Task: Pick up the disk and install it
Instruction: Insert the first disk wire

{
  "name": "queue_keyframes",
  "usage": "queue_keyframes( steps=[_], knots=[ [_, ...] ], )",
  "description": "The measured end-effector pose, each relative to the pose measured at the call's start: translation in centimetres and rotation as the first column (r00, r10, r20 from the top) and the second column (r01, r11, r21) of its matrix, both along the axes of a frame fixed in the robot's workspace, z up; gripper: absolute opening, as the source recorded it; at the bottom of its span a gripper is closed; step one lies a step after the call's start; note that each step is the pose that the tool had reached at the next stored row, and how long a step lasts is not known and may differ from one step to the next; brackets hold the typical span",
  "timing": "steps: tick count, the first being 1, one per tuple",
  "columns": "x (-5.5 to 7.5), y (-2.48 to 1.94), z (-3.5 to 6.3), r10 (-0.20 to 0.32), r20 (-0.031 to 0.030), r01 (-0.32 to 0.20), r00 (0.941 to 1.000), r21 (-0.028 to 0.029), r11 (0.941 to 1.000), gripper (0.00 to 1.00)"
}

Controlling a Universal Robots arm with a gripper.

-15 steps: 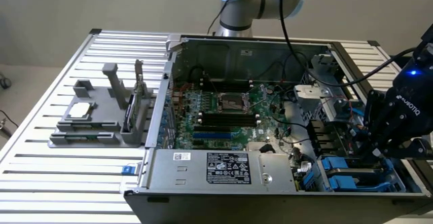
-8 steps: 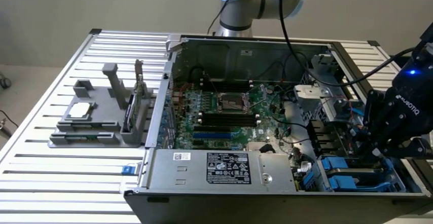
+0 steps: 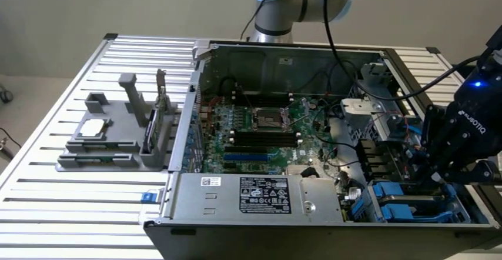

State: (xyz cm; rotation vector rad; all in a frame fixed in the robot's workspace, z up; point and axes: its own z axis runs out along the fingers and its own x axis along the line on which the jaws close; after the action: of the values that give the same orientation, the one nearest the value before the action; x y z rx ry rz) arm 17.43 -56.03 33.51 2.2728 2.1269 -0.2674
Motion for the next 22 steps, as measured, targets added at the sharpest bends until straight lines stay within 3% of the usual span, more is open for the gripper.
queue_keyframes(
  steps=[22],
  knots=[
    [0.22,0.03,-0.39,0.0,0.002,0.0,1.0,-0.0003,1.0,0.16]
  ],
)
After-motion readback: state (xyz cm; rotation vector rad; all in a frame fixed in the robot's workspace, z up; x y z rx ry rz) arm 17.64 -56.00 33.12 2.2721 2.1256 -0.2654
